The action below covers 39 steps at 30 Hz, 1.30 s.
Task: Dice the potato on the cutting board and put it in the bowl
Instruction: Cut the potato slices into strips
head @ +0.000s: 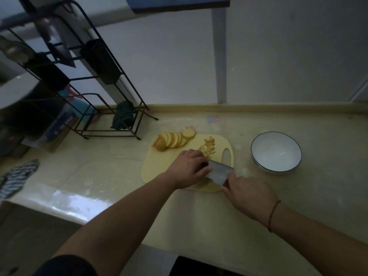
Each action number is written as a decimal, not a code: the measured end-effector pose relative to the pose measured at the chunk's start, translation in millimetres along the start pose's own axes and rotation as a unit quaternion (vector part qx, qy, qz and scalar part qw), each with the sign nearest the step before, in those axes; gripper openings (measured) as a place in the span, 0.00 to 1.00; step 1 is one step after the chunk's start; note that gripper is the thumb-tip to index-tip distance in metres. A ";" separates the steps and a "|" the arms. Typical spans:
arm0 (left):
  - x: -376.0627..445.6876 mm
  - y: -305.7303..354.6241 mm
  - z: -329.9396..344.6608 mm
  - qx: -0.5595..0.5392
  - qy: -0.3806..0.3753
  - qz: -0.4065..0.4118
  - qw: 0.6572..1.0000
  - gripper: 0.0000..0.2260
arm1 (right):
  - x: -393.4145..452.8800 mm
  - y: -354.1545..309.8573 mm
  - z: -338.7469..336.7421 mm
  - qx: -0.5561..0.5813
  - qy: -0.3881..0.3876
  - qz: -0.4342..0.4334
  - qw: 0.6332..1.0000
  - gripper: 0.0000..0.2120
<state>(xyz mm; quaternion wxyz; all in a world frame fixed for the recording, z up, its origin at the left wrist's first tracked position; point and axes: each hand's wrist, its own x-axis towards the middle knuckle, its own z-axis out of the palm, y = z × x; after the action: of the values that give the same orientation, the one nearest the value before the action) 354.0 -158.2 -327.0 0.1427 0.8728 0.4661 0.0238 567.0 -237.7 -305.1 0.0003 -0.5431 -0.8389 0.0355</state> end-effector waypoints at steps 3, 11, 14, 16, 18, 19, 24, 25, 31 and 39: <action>2.9 4.9 -4.2 0.018 -0.002 -0.025 1.000 0.28 | 0.1 2.3 2.3 -0.011 0.038 0.002 0.999 0.20; 50.3 -46.7 -52.3 0.049 0.057 -0.173 0.982 0.19 | 6.6 14.3 19.8 -0.013 0.065 -0.008 0.998 0.20; 74.8 -64.2 -69.8 0.101 -0.020 -0.181 0.978 0.25 | 5.2 12.6 16.2 -0.017 0.037 -0.020 0.999 0.25; 91.0 -69.2 -72.7 0.128 -0.070 -0.177 0.973 0.28 | -0.4 8.3 11.9 0.021 0.026 -0.013 0.999 0.27; 103.1 -72.6 -69.4 0.153 -0.110 -0.172 0.967 0.31 | -2.5 7.5 10.1 0.025 0.025 0.008 0.999 0.27; 107.8 -74.5 -66.7 0.157 -0.127 -0.173 0.964 0.32 | -2.8 8.1 11.9 0.038 0.006 0.016 0.999 0.25; 114.9 -81.3 -56.2 0.145 -0.161 -0.169 0.962 0.29 | 0.0 10.0 28.4 0.012 0.027 0.020 0.999 0.23; 114.1 -82.3 -55.1 0.143 -0.157 -0.164 0.963 0.28 | 0.2 8.4 30.8 0.008 0.031 0.019 0.999 0.23; 108.8 -85.1 -52.0 0.093 -0.079 -0.156 0.980 0.27 | -0.1 6.1 29.7 0.018 0.008 0.030 0.999 0.24; 23.8 -69.2 -61.9 -0.108 0.151 -0.200 0.962 0.27 | -17.9 -2.6 20.2 0.185 0.011 0.107 0.977 0.30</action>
<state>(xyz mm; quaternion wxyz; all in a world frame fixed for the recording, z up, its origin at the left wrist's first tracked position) 300.8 -88.3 -288.7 0.1660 0.7273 0.6422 0.1764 571.2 -256.2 -324.4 0.1062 -0.6203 -0.7550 0.1840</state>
